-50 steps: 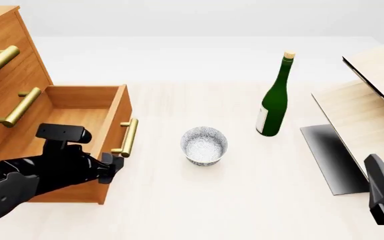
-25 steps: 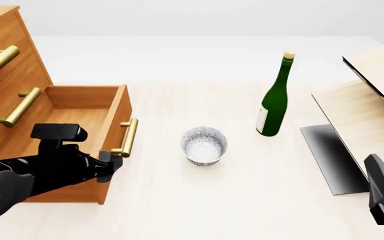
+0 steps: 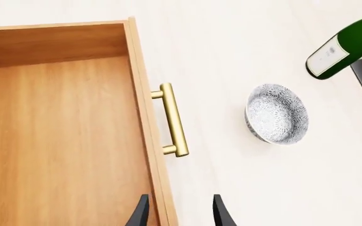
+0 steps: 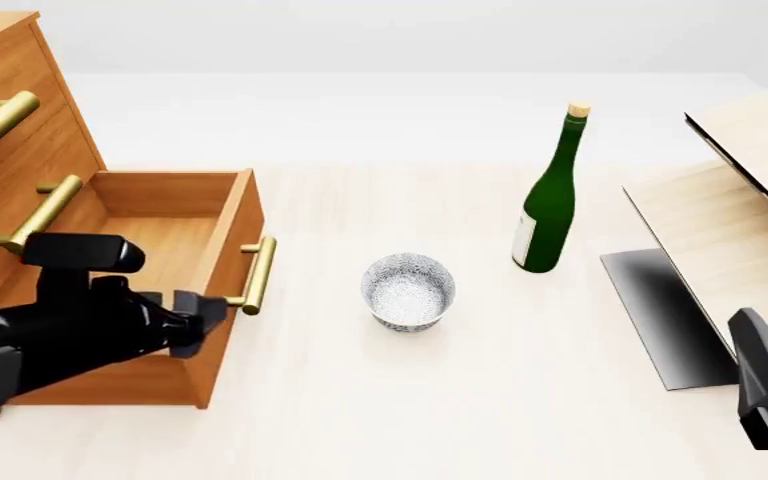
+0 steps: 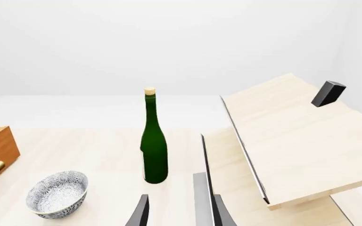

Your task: Put the bowl in the bottom drawer of the cabinet and close it.

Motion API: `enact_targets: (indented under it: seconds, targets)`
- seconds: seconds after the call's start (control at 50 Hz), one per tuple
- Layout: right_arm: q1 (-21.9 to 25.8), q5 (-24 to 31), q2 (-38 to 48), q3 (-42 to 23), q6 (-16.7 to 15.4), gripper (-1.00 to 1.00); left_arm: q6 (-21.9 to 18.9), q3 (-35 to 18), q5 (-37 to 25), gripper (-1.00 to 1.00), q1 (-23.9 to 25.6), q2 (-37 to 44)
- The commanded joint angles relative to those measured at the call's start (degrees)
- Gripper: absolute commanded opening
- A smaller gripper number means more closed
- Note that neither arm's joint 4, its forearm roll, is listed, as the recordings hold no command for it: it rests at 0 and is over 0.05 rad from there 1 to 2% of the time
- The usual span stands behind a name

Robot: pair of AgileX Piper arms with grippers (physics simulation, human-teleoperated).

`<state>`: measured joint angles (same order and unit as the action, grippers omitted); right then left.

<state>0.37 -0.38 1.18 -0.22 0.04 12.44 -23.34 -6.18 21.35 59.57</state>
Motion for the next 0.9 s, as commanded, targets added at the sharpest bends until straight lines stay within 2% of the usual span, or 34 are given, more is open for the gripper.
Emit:
enact_targets:
  seconds: [0.02, 0.44, 0.9]
  targets:
    - [0.0, 0.0, 0.0, 0.0, 0.0, 1.00, -1.4, -0.7, -2.7, 1.00, -0.7, -3.6]
    - [0.0, 0.0, 0.0, 0.0, 0.0, 1.00, -4.4, -1.9, -5.9, 1.00, -1.9, -11.2]
    - [0.0, 0.0, 0.0, 0.0, 0.0, 1.00, -0.9, -5.4, -5.3, 1.00, 3.6, -12.0]
